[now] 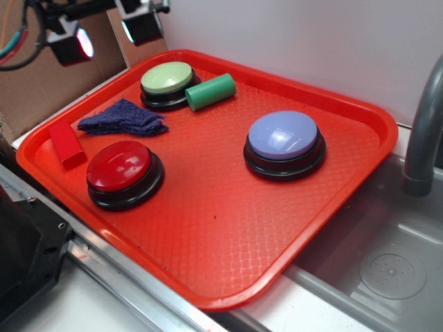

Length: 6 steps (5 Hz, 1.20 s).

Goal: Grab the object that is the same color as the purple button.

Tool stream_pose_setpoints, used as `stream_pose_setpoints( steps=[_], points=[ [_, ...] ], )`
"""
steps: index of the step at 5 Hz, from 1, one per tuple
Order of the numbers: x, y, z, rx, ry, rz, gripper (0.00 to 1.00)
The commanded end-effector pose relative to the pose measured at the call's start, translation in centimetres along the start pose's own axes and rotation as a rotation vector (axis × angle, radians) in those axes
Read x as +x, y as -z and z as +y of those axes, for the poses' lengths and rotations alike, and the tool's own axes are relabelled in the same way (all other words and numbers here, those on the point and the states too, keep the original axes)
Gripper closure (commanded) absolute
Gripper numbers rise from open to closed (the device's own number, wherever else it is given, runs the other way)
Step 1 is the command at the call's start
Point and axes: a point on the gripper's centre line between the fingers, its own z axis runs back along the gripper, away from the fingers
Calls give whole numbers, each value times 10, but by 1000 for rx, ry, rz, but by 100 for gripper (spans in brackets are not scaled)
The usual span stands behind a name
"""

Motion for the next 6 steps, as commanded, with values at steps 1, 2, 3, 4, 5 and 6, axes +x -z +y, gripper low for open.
stream_pose_setpoints(
  steps=[1,2,3,4,5,6],
  points=[
    [28,42,3,-6,-188,-117,0],
    [38,65,10,43,-244,-165,0],
    [44,83,13,77,-268,-213,0],
    [46,101,21,125,-283,-231,0],
    [44,105,22,123,-279,-220,0],
    [42,109,24,126,-301,-222,0]
  ],
)
